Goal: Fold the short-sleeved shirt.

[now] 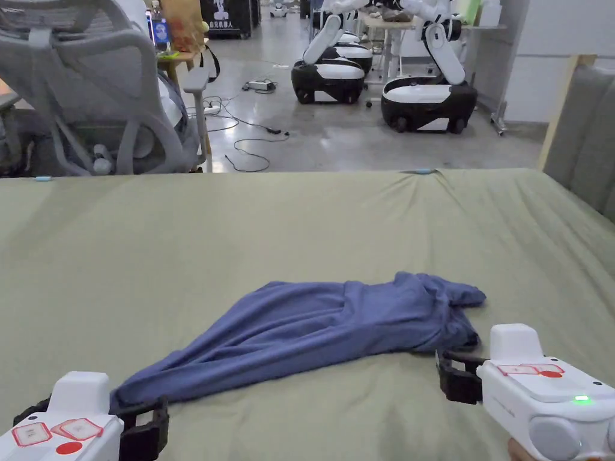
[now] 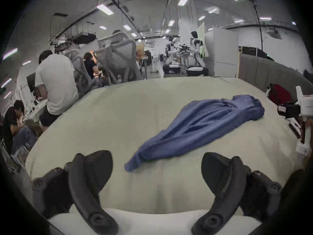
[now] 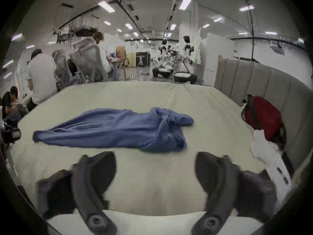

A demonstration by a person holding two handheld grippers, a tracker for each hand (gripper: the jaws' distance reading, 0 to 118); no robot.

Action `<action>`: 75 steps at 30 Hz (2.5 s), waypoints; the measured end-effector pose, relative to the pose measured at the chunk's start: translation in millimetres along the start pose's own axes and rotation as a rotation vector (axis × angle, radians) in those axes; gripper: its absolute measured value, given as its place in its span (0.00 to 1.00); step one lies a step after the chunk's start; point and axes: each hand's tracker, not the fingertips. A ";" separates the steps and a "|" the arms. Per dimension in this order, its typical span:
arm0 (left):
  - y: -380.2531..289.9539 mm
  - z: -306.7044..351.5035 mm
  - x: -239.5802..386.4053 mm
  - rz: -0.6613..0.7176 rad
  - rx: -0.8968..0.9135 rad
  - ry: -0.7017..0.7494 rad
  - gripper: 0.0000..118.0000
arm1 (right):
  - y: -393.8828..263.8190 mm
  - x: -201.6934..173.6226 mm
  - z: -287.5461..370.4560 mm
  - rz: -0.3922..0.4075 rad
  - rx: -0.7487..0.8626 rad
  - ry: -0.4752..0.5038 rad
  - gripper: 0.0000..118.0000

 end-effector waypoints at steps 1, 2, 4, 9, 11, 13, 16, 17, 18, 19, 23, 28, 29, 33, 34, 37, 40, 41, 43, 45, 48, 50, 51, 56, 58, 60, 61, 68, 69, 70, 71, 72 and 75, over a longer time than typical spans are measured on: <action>-6.4 5.8 5.8 -0.006 -0.001 -0.001 0.42 | -8.0 -4.5 12.0 -0.001 0.008 0.003 0.21; -12.3 9.9 11.5 -0.016 -0.006 -0.005 0.16 | -14.4 -9.6 20.9 0.006 0.016 0.007 0.00; -25.2 14.6 22.9 -0.033 -0.021 -0.008 0.00 | -25.9 -21.7 36.8 0.047 0.063 -0.033 0.00; -35.8 17.0 21.7 0.013 -0.049 -0.051 0.00 | -29.8 -31.5 52.0 0.040 0.068 0.024 0.00; -35.2 13.6 14.5 0.018 -0.060 -0.042 0.00 | -24.9 -29.4 50.2 0.045 0.065 0.029 0.00; -32.3 7.0 1.0 0.065 -0.089 -0.051 0.00 | -24.2 -29.6 49.0 0.036 0.061 0.036 0.00; -21.4 -10.7 -20.0 0.101 -0.151 -0.078 0.00 | -19.8 -30.7 43.3 0.039 0.056 0.042 0.00; -17.2 -17.3 -26.2 0.103 -0.155 -0.073 0.00 | -19.2 -31.7 41.6 0.039 0.051 0.049 0.00; -11.8 -26.5 -35.3 0.114 -0.166 -0.078 0.00 | -18.0 -32.3 38.4 0.041 0.049 0.051 0.00; -6.0 -36.1 -44.9 0.159 -0.200 -0.099 0.00 | -17.9 -33.6 36.3 0.045 0.047 0.050 0.00; 18.8 -63.2 -70.1 0.244 -0.226 -0.073 0.62 | -19.0 -36.0 25.4 0.052 0.024 0.058 0.00; 34.0 -97.6 -79.9 0.275 -0.282 -0.077 0.80 | -22.4 -37.4 11.6 0.052 -0.002 0.065 0.00; 33.4 -105.4 -78.9 0.277 -0.298 -0.080 0.80 | -23.1 -37.5 9.0 0.053 -0.009 0.066 0.00; 22.6 -134.0 -65.8 0.250 -0.361 -0.094 0.61 | -24.6 -32.5 -2.2 0.063 -0.031 0.050 0.00; 19.3 -139.2 -61.7 0.238 -0.374 -0.105 0.35 | -24.6 -28.5 -5.2 0.062 -0.035 0.047 0.00; 15.8 -138.7 -49.9 0.142 -0.364 -0.093 0.25 | -20.3 -17.8 -15.5 0.065 -0.033 0.020 0.00; 28.4 -120.5 -52.1 0.172 -0.293 -0.088 0.05 | -12.6 -0.2 -33.2 0.060 -0.003 -0.018 0.00; 31.0 -114.9 -50.5 0.155 -0.284 -0.091 0.05 | -10.1 4.8 -40.9 0.061 0.021 -0.033 0.00; 33.4 -106.8 -47.8 0.150 -0.267 -0.101 0.04 | -5.0 15.9 -57.6 0.051 0.057 -0.035 0.11; 36.0 -106.1 -47.9 0.157 -0.261 -0.111 0.04 | 1.6 26.6 -84.0 0.045 0.012 -0.023 0.53; 35.4 -111.4 -50.6 0.149 -0.255 -0.114 0.04 | 4.8 42.9 -120.1 0.036 -0.033 0.009 0.71; 35.2 -112.7 -50.8 0.146 -0.259 -0.114 0.04 | 7.0 50.6 -136.4 0.048 -0.048 0.007 0.71; 34.7 -114.2 -50.9 0.147 -0.265 -0.114 0.04 | 7.7 54.8 -143.6 0.050 -0.054 0.018 0.71; 31.0 -125.9 -52.7 0.144 -0.288 -0.115 0.04 | 7.7 67.8 -161.0 0.067 -0.091 0.157 0.03; 31.1 -128.2 -53.1 0.144 -0.291 -0.113 0.04 | 8.1 68.8 -156.5 0.081 -0.091 0.156 0.01; 31.2 -130.2 -53.5 0.141 -0.293 -0.109 0.04 | 9.7 69.2 -150.7 0.093 -0.100 0.186 0.01; 31.7 -130.4 -53.4 0.139 -0.292 -0.106 0.04 | 10.0 67.5 -145.8 0.114 -0.086 0.159 0.01; 48.6 -109.5 -44.2 0.041 -0.224 -0.032 0.03 | 35.7 56.3 -85.7 0.105 -0.020 0.148 0.01; 53.6 -104.3 -44.8 0.031 -0.207 -0.017 0.03 | 43.9 54.3 -75.1 0.108 -0.003 0.138 0.01; 60.2 -98.4 -46.7 0.031 -0.182 -0.004 0.03 | 52.7 51.6 -64.6 0.117 0.015 0.128 0.01; 68.3 -92.1 -49.6 0.032 -0.164 0.002 0.03 | 64.7 49.8 -52.8 0.126 0.035 0.121 0.01; 76.1 -83.6 -51.8 0.035 -0.146 0.006 0.03 | 76.9 48.3 -42.6 0.133 0.049 0.114 0.01; 105.9 -65.5 -58.2 0.018 -0.081 0.035 0.03 | 117.9 44.5 -14.1 0.142 0.113 0.078 0.01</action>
